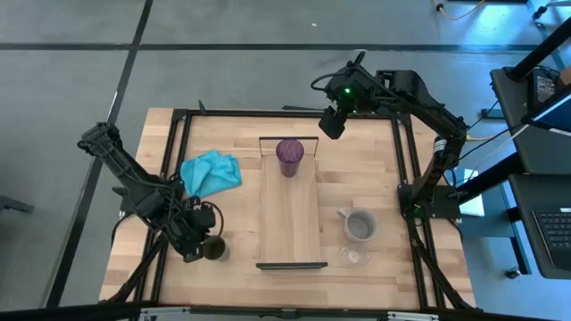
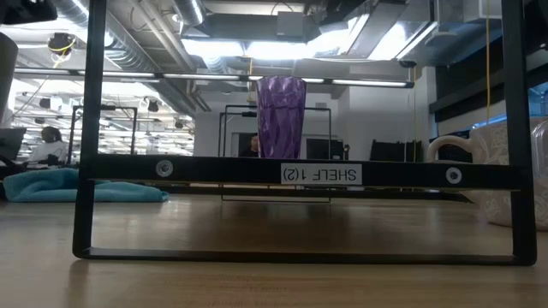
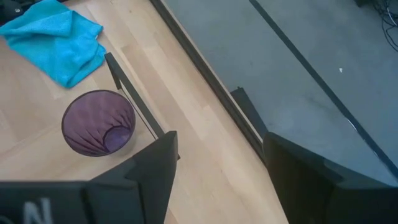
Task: Stack small to large cups/mugs on shelf
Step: Put the gray cup on the shelf
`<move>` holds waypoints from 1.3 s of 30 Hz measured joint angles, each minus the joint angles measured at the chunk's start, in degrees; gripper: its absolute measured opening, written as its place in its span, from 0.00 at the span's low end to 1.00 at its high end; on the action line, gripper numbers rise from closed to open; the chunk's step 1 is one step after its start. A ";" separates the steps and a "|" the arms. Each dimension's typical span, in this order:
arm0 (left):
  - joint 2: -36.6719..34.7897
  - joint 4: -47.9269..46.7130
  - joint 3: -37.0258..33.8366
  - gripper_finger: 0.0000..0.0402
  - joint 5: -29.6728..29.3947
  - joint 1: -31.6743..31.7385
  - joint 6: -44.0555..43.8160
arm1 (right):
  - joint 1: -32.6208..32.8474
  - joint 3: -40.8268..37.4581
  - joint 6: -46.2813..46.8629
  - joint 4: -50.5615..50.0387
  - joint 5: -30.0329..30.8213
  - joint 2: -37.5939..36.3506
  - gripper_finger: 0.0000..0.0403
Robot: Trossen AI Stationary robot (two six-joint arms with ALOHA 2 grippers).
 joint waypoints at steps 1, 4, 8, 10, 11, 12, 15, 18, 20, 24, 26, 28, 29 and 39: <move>0.02 0.88 -0.77 0.17 0.00 0.00 -0.09 | 0.00 0.00 0.04 0.00 0.00 0.00 0.59; 0.02 3.81 -2.69 0.16 0.09 0.14 -1.54 | 0.00 0.00 0.08 0.00 0.00 0.00 0.59; 0.00 5.45 -3.89 0.17 0.09 0.54 -2.64 | 0.00 0.00 0.09 0.00 0.04 0.00 0.59; 0.00 6.08 -4.58 0.17 0.19 0.50 -2.67 | 0.00 0.00 0.09 0.00 0.38 0.00 0.59; -0.03 6.33 -5.09 0.17 0.38 0.50 -2.77 | 0.00 0.00 0.10 0.00 0.39 0.00 0.59; 0.00 6.41 -5.61 0.17 0.46 0.48 -2.91 | 0.00 0.00 0.12 0.00 0.42 0.00 0.59; -0.02 8.00 -6.80 0.17 0.57 0.50 -3.15 | 0.00 0.00 0.12 0.00 0.43 0.00 0.59; 0.00 8.13 -7.50 0.17 1.01 0.50 -3.15 | 0.00 0.00 0.12 0.00 0.44 0.00 0.59; 0.00 8.15 -7.50 0.17 1.01 0.68 -2.99 | 0.00 0.00 0.12 0.00 0.44 0.02 0.59; -0.05 8.21 -8.13 0.15 1.37 1.45 -2.62 | -0.36 0.00 0.12 -0.02 0.46 0.02 0.59; -0.05 8.31 -9.04 0.12 2.46 1.88 -2.62 | -0.75 0.00 0.12 -0.02 0.46 0.02 0.59; -0.05 9.31 -10.02 0.09 3.96 2.43 -2.62 | -1.11 0.00 0.12 -0.06 0.46 0.02 0.59; -0.04 9.78 -10.42 0.07 4.72 2.77 -2.61 | -1.25 0.00 0.12 -0.10 0.46 0.02 0.59; -1.21 7.31 -8.58 0.01 5.09 9.10 3.31 | -2.39 0.00 0.38 -0.82 0.46 0.02 0.59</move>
